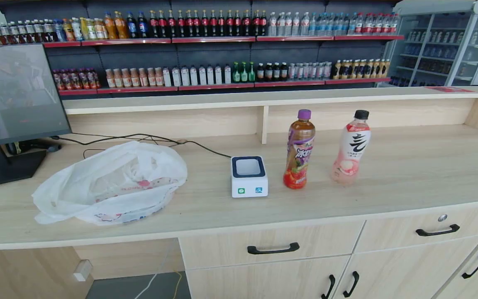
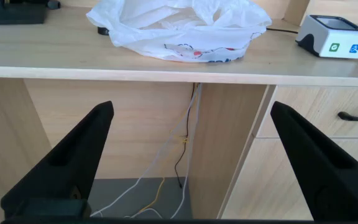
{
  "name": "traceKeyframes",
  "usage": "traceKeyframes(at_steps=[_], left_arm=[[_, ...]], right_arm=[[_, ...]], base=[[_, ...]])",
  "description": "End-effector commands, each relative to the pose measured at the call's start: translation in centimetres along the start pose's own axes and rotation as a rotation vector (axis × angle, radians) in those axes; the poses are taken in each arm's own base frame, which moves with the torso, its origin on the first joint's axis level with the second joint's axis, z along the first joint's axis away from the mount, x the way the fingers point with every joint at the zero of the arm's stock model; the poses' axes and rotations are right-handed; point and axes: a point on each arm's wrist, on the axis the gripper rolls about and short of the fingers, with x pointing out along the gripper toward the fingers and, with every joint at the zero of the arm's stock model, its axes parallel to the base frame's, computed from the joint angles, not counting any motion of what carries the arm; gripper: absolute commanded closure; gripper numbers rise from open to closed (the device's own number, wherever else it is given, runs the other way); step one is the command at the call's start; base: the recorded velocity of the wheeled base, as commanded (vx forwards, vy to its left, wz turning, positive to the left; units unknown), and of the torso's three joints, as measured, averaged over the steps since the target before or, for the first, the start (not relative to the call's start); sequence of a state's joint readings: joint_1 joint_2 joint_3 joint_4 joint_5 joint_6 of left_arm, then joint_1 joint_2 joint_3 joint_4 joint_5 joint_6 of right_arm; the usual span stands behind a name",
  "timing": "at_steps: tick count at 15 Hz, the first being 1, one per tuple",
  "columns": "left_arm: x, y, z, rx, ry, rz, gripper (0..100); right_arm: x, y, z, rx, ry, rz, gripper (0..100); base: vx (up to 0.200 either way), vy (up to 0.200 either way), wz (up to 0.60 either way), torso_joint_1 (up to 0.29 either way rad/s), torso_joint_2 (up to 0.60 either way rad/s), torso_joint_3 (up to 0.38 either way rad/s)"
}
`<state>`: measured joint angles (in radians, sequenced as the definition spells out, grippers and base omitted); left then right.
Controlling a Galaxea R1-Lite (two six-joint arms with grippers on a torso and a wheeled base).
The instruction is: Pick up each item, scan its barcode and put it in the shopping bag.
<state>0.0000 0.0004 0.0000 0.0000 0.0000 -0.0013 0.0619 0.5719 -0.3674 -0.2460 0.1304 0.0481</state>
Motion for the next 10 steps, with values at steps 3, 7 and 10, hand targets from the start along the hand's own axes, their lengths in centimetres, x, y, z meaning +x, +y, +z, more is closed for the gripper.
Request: traceKeyframes(at_steps=[3, 7, 10], left_arm=[[0.0, 0.0, 0.0, 0.000, 0.000, 0.000, 0], [0.0, 0.0, 0.0, 0.000, 0.000, 0.000, 0], [0.0, 0.0, 0.0, 0.000, 0.000, 0.000, 0]], right_arm=[[11.8, -0.1, 3.0, 0.058, 0.021, 0.099, 0], [18.6, 1.6, 5.8, -0.063, -0.127, 0.183, 0], [22.1, 4.6, 4.2, -0.054, -0.187, 0.240, 0]], base=[[0.000, 0.000, 0.00, 0.000, 0.00, 0.000], [0.000, 0.000, 0.00, 0.000, 0.00, 0.000], [0.000, 0.000, 0.00, 0.000, 0.00, 0.000]])
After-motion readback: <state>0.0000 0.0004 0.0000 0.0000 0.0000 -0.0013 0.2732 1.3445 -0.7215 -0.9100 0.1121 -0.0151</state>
